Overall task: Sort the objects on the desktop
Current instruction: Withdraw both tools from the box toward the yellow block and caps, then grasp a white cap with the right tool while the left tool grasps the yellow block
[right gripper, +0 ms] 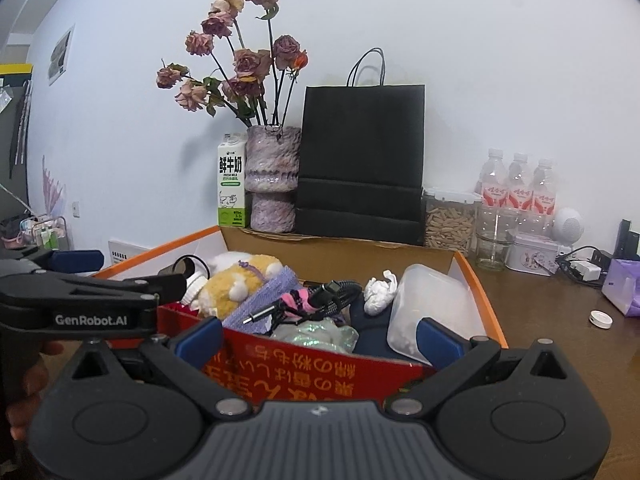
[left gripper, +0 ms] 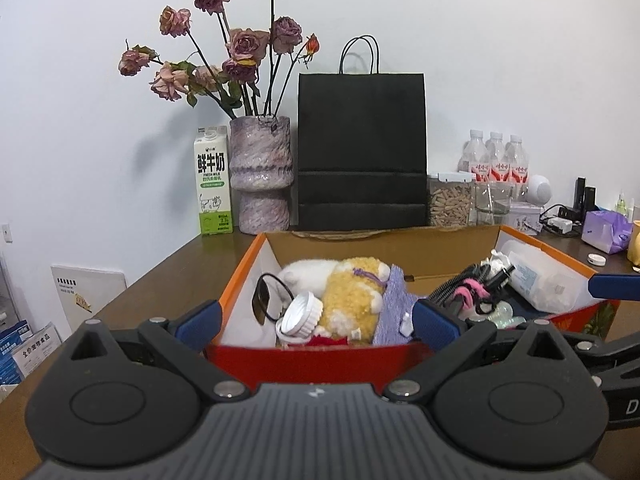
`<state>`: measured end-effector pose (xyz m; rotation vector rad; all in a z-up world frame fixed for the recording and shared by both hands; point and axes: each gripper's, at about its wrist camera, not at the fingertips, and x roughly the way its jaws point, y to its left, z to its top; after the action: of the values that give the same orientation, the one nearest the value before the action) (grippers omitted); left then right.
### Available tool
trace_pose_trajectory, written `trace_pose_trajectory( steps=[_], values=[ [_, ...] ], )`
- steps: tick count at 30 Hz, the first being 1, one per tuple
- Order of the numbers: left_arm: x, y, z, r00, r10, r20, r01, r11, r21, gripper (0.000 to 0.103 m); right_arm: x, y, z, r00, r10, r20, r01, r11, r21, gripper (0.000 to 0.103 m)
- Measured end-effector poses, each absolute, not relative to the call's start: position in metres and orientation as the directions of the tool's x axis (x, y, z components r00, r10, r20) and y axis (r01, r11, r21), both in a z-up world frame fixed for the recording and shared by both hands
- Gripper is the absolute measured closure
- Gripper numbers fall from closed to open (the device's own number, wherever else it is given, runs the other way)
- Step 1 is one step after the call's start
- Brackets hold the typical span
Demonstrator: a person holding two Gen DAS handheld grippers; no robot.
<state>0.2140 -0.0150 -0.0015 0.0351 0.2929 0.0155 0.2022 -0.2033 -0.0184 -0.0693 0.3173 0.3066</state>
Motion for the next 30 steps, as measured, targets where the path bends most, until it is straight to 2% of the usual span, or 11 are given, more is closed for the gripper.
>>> trace_pose_trajectory(
  steps=[9,15,21,28,30],
  values=[
    [0.192,-0.024,-0.008,0.947,-0.01,-0.322,0.02,0.999,0.027,0.0,0.177,-0.204,-0.024,0.903,0.265,-0.338,-0.297,0.954,-0.047,0.0],
    [0.177,-0.02,-0.008,0.946,-0.002,-0.325,0.005,1.0,0.008,0.0,0.16,-0.212,-0.024,0.896,0.273,-0.35,-0.293,0.956,-0.005,0.0],
    [0.161,-0.014,-0.009,0.926,-0.023,-0.377,0.036,0.999,0.028,0.0,0.146,-0.217,-0.028,0.865,0.273,-0.421,-0.294,0.956,0.016,0.0],
    [0.155,0.001,-0.012,0.877,-0.047,-0.479,0.054,0.999,0.001,0.0,0.135,-0.21,-0.032,0.78,0.34,-0.525,-0.357,0.931,0.073,0.0],
    [0.154,0.006,-0.013,0.868,-0.037,-0.495,0.044,0.999,0.004,0.0,0.136,-0.203,-0.034,0.756,0.353,-0.552,-0.373,0.924,0.081,0.007]
  ],
)
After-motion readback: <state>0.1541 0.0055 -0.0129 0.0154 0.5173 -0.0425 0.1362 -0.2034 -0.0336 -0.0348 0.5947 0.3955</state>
